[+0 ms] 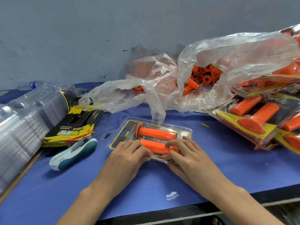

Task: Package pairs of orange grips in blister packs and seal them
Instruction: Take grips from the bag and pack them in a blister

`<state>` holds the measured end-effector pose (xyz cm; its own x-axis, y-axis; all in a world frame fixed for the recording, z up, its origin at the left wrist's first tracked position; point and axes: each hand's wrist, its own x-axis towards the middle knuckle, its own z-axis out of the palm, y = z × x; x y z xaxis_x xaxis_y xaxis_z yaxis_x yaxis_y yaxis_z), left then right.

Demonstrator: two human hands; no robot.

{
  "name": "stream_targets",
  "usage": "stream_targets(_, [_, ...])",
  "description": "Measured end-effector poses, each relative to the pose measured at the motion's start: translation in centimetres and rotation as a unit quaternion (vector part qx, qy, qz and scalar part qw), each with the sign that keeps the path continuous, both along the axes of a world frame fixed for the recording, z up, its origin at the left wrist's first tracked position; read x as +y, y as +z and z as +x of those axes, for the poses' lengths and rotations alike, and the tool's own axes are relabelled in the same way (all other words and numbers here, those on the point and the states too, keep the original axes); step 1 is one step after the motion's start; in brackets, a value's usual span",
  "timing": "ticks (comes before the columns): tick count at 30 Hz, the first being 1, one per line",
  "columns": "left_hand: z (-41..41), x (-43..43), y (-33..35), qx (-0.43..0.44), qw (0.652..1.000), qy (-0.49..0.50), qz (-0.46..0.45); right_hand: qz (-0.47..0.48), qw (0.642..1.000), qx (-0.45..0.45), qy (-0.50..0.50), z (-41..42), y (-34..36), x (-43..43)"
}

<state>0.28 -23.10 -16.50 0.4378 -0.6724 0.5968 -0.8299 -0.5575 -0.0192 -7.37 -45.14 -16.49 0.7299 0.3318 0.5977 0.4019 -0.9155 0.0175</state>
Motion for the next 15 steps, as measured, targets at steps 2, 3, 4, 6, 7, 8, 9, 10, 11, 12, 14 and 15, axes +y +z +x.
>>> stream_targets(2, [0.6,1.6,0.2,0.014,0.999,0.04,-0.004,0.002,1.0,0.015,0.002,0.0,-0.1,-0.1])
stream_targets(3, [1.1,2.8,0.4,0.024,0.996,0.08,-0.02,0.006,1.0,0.026,0.006,-0.1,-0.2,-0.2])
stream_targets(4, [1.6,4.2,0.6,0.033,0.989,0.136,-0.045,0.011,0.999,0.036,0.012,-0.1,-0.3,-0.3])
stream_targets(6, [2.6,7.1,0.9,0.055,0.96,0.26,-0.085,0.02,0.998,0.053,0.018,-0.1,-0.5,-0.4])
stream_targets(7, [2.9,8.2,0.9,0.072,0.942,0.318,-0.082,0.022,0.998,0.052,0.016,-0.2,-0.5,-0.4])
stream_targets(8, [3.0,9.1,0.7,0.091,0.925,0.364,-0.062,0.018,0.999,0.047,0.014,-0.2,-0.6,-0.4])
stream_targets(9, [3.1,9.7,0.5,0.112,0.911,0.395,-0.035,0.009,0.999,0.042,0.012,-0.2,-0.7,-0.3])
stream_targets(10, [3.1,10.1,0.2,0.128,0.903,0.411,-0.008,0.0,0.999,0.039,0.01,-0.2,-0.7,-0.2])
stream_targets(11, [3.1,10.4,0.1,0.141,0.897,0.42,0.009,-0.008,0.999,0.04,0.006,-0.1,-0.7,-0.2])
stream_targets(12, [3.2,10.6,0.0,0.152,0.892,0.426,0.012,-0.013,0.999,0.045,0.002,-0.1,-0.7,-0.2])
stream_targets(14, [3.3,10.7,0.2,0.17,0.884,0.436,0.001,-0.013,0.998,0.059,-0.007,-0.2,-0.6,-0.3])
stream_targets(15, [3.2,10.7,0.4,0.173,0.883,0.437,0.0,-0.011,0.998,0.065,-0.011,-0.2,-0.6,-0.3])
